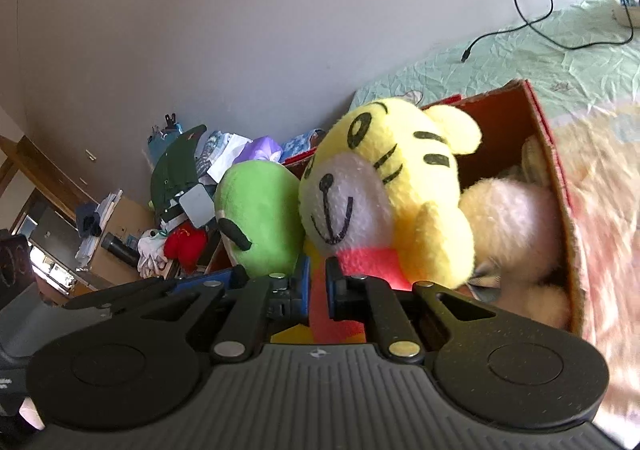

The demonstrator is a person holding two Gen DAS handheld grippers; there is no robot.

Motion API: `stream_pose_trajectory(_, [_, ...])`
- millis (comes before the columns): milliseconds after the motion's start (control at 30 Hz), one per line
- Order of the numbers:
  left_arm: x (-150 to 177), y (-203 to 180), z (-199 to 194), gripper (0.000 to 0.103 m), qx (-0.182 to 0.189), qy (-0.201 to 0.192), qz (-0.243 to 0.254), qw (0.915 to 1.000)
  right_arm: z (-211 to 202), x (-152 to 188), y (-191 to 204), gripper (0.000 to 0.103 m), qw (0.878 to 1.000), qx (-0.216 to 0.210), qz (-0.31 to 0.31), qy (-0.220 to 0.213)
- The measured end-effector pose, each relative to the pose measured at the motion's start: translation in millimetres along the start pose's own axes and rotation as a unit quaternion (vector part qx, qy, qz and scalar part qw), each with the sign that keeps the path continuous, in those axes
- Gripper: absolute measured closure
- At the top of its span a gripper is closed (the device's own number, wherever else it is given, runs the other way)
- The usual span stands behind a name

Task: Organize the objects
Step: 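Lower the bean plush into the red box beside the tiger and open the right gripper, then withdraw the right gripper from the red box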

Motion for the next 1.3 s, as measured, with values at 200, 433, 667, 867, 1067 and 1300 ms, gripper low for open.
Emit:
stream_pose_trajectory(200, [3, -6, 1, 0.029, -0.042, 0.013, 0.007, 0.9990, -13, 3, 2, 0.088, 1.000, 0.017, -0.018, -0.017])
stream_pose_trajectory(433, [4, -17, -1, 0.023, -0.069, 0.019, 0.015, 0.9973, -30, 5, -7, 0.081, 0.999, 0.034, -0.013, -0.031])
stream_pose_trajectory(667, [9, -27, 1, 0.020, -0.084, 0.031, 0.023, 0.9957, -38, 12, -9, 0.080, 0.998, 0.040, 0.001, -0.038])
stream_pose_trajectory(867, [15, -32, 3, 0.014, -0.095, 0.038, 0.027, 0.9944, -43, 18, -14, 0.079, 0.998, 0.043, 0.006, -0.041])
stream_pose_trajectory(1067, [18, -31, 3, 0.012, -0.104, 0.037, 0.016, 0.9938, -43, 19, -17, 0.076, 0.998, 0.044, 0.008, -0.041])
stream_pose_trajectory(1300, [18, -29, 5, 0.009, -0.103, 0.039, 0.002, 0.9939, -43, 20, -20, 0.072, 0.998, 0.041, 0.017, -0.041])
Point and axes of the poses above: each gripper's, at about its wrist camera, not at the fingertips, and z roughly the way its jaws point, y to its left, x to its underside, the point moved 9 cm from there along z, roughly the way its jaws point, and after that the axes turned 1 degree about x, right-handed, at the moved point
